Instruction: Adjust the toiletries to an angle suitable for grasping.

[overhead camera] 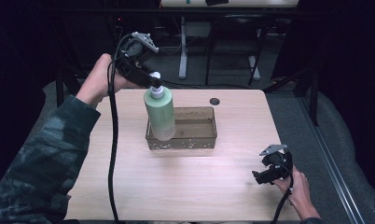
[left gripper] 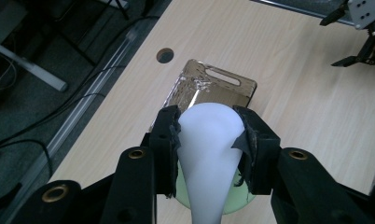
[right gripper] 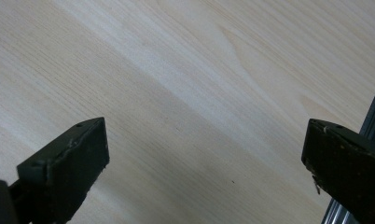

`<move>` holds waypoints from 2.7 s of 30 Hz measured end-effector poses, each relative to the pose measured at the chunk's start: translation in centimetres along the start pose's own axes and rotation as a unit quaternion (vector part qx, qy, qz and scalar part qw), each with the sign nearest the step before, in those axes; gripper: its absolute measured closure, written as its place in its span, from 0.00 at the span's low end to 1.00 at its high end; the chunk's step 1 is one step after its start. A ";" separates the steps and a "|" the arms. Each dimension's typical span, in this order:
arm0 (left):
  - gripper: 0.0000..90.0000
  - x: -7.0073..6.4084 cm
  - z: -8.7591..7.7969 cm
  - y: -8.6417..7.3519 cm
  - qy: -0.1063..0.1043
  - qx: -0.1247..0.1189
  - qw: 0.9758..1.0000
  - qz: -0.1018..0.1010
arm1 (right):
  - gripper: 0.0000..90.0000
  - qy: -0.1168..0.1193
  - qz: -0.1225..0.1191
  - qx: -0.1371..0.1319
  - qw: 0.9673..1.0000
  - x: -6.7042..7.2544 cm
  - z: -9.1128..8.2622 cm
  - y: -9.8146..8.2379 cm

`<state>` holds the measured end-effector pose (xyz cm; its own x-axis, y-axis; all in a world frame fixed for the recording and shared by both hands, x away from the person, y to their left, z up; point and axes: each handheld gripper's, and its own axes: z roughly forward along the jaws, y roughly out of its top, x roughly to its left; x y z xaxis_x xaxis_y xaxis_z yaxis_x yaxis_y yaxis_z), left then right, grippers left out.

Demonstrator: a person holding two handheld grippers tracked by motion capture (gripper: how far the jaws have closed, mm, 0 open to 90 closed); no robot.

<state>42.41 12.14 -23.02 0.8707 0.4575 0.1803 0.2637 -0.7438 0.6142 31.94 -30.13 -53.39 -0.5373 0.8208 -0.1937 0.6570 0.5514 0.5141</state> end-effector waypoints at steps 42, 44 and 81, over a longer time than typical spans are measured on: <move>0.70 3.7 3.6 -0.9 0.037 0.023 0.998 -0.053 | 0.01 -0.002 -0.004 0.005 1.000 0.1 0.0 -0.1; 0.70 3.7 3.7 -1.0 0.037 0.025 0.998 -0.053 | 0.01 -0.002 -0.004 0.004 1.000 0.1 0.0 0.0; 0.70 4.3 6.9 -3.9 0.018 0.033 0.997 -0.073 | 0.01 -0.002 -0.005 0.008 1.000 0.1 0.0 -0.1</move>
<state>47.95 13.65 -29.99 0.8054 0.5801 0.1213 0.4148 -0.6980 0.5838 31.84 -30.08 -53.46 -0.5423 0.8156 -0.2016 0.6595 0.5619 0.4994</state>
